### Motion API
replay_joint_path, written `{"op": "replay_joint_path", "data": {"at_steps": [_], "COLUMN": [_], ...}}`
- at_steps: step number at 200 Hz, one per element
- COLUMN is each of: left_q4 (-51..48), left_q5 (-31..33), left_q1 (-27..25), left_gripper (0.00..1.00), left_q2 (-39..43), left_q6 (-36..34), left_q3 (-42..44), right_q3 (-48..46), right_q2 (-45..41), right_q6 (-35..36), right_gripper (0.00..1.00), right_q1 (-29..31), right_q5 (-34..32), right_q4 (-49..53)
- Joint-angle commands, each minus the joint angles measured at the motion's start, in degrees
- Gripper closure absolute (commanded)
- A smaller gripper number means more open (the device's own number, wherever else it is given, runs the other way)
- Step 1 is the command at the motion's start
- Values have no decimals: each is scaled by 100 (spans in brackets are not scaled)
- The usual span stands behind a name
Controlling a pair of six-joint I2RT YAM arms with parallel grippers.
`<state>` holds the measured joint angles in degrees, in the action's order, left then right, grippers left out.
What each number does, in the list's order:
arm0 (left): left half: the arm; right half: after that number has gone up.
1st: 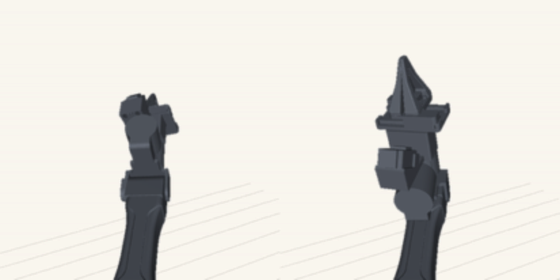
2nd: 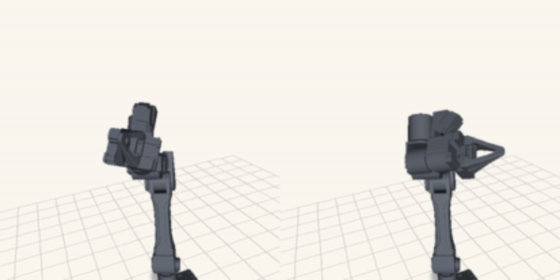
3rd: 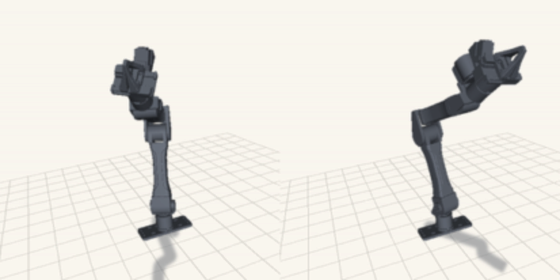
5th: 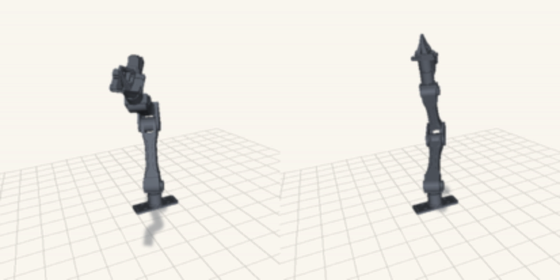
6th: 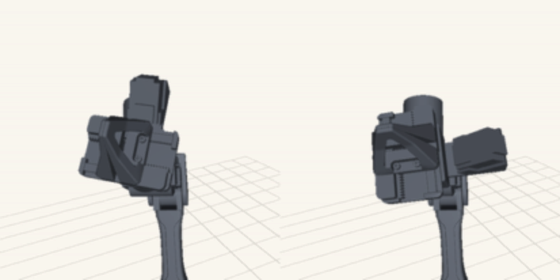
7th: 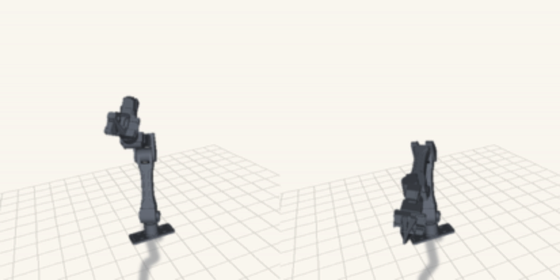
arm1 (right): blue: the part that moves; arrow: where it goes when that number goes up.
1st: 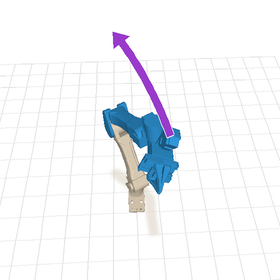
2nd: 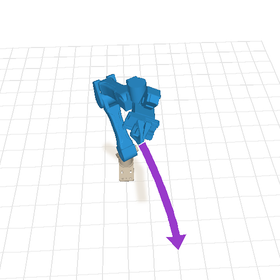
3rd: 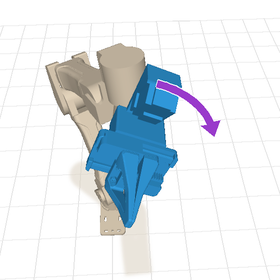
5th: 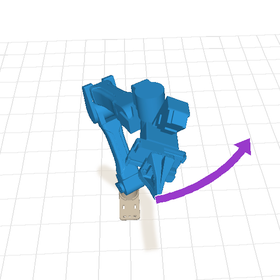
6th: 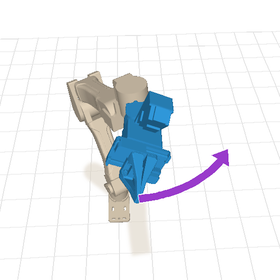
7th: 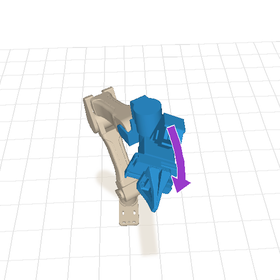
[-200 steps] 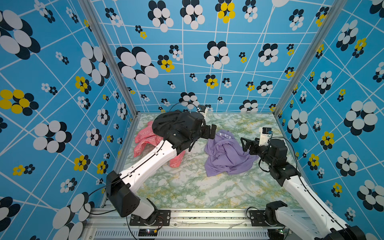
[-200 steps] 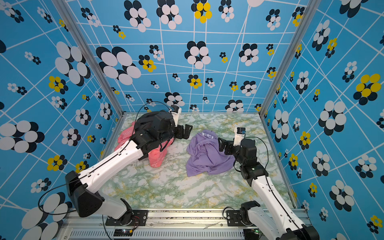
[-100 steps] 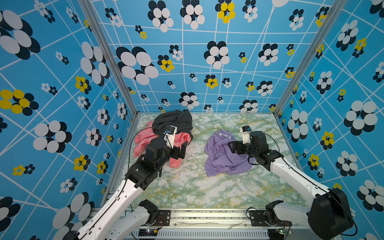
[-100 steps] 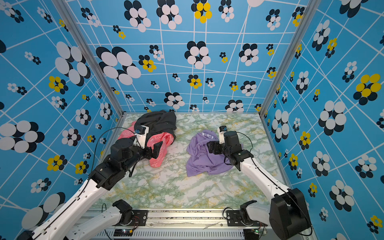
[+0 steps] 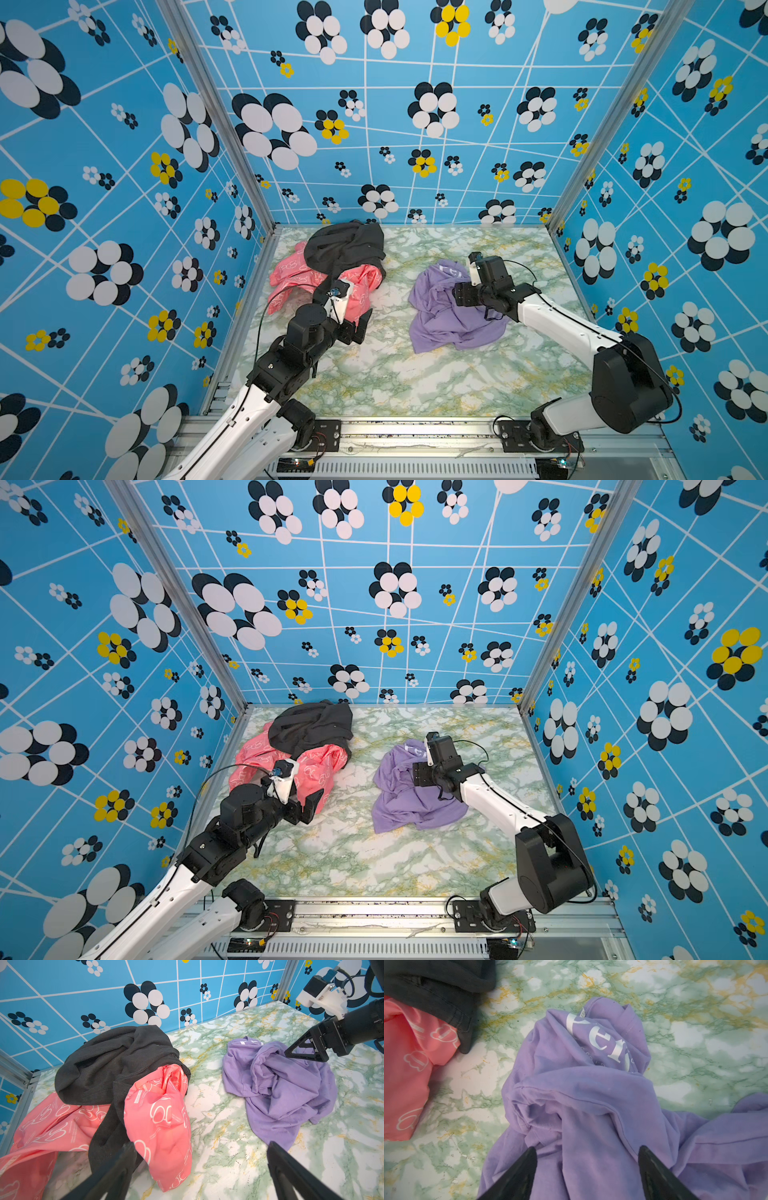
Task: Pick out a specific cloth from the pile
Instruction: 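Close the right gripper on the lavender shirt while the left gripper draws back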
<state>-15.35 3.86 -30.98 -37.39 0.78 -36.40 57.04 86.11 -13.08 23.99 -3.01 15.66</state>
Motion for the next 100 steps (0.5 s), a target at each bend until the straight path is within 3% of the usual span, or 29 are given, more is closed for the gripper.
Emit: {"op": "replay_joint_path", "data": {"at_steps": [1, 32, 100], "left_q4": [260, 239, 265], "left_q5": [-21, 101, 385], "left_q1": [31, 31, 29], "left_gripper": [1, 1, 1], "left_q2": [140, 262, 399], "left_q6": [-75, -246, -398], "left_q3": [170, 258, 415], "right_q3": [324, 622, 820], "right_q2": [340, 730, 1185], "right_q6": [219, 279, 314], "right_gripper": [24, 30, 78], "right_q1": [43, 44, 35], "right_q5": [-292, -444, -809], "right_q4": [214, 172, -190]}}
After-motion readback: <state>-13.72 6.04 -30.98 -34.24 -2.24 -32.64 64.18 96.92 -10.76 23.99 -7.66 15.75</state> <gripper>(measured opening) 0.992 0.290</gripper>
